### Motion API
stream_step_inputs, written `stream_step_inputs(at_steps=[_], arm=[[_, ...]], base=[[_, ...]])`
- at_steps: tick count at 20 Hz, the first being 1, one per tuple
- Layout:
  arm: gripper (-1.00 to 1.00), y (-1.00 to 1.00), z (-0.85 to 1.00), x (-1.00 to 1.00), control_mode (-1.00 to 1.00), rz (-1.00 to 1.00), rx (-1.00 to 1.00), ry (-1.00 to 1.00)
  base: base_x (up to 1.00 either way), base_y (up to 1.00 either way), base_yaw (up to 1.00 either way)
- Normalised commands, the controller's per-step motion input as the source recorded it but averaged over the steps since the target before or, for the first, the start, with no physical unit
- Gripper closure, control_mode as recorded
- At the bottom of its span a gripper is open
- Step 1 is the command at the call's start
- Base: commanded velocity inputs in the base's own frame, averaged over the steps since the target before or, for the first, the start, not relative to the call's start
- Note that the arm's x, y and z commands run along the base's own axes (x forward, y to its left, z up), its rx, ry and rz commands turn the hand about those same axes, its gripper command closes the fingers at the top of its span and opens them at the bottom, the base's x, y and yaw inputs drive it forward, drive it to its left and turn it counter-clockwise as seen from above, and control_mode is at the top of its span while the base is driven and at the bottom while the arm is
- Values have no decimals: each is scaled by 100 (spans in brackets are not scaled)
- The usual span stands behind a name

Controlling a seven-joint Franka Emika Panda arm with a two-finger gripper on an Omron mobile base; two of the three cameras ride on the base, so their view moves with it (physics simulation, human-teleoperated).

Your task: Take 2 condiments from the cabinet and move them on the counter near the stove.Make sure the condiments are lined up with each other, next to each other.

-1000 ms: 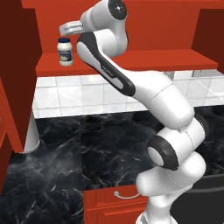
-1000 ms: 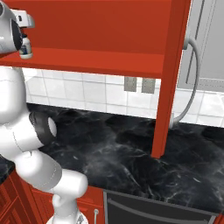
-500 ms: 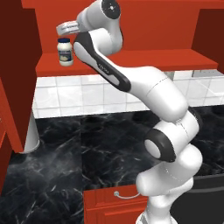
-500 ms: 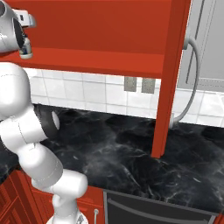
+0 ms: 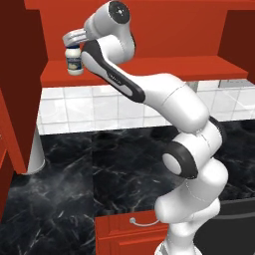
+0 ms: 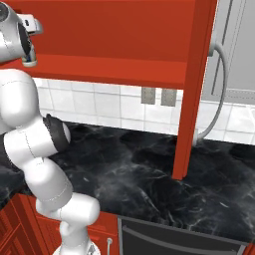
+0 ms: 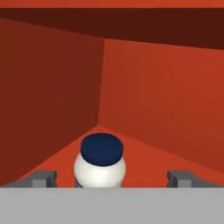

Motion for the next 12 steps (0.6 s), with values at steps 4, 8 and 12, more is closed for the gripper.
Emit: stream_step_inputs(at_steps=[4, 8, 12], arm=[[-100, 10, 0, 11, -100, 0, 0, 0], [-100, 22, 0, 16, -100, 0, 0, 2], [-100, 17, -1, 14, -100, 0, 0, 3]], base=[[0, 0, 0], [0, 0, 0], [0, 0, 0]])
